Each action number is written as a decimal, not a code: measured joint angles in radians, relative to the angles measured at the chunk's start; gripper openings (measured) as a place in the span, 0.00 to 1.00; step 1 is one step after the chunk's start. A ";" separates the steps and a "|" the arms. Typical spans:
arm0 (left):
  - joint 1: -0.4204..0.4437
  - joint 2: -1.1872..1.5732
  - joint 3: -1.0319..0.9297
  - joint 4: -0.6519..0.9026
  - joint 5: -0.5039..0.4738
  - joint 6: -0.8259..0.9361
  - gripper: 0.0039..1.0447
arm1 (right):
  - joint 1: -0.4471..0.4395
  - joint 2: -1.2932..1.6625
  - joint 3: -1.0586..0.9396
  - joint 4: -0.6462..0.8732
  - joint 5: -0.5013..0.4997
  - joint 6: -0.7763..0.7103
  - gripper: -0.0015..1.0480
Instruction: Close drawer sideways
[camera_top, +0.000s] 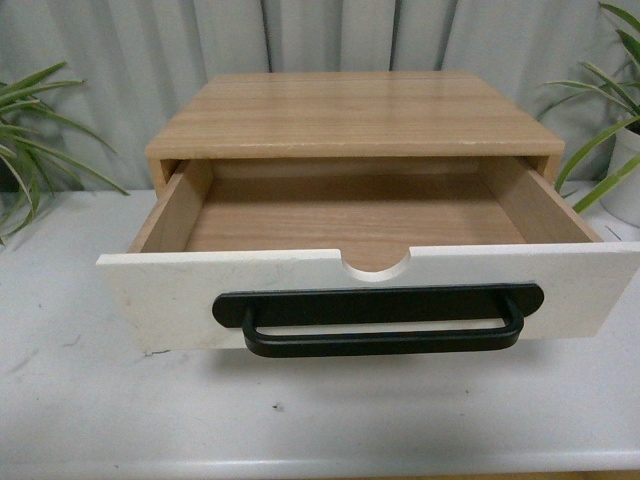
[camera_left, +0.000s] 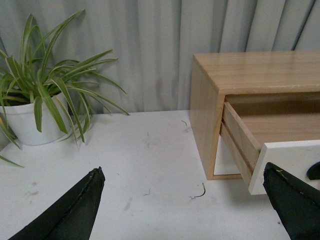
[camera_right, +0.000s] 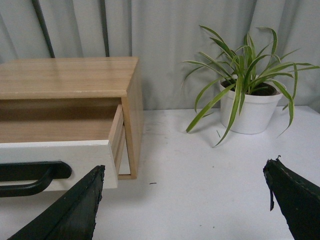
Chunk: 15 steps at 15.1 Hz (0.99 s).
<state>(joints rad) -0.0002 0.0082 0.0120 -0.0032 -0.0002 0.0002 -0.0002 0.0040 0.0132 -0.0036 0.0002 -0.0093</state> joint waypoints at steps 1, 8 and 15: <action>0.000 0.000 0.000 0.000 0.000 0.000 0.94 | 0.000 0.000 0.000 0.000 0.000 0.000 0.94; 0.000 0.000 0.000 0.000 0.000 0.000 0.94 | 0.000 0.000 0.000 0.000 0.000 0.000 0.94; 0.000 0.000 0.000 0.000 0.000 0.000 0.94 | -0.004 0.003 0.003 -0.021 -0.013 0.014 0.94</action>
<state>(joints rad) -0.0002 0.0082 0.0120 -0.0032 -0.0002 0.0002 -0.0044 0.0074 0.0162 -0.0246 -0.0124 0.0051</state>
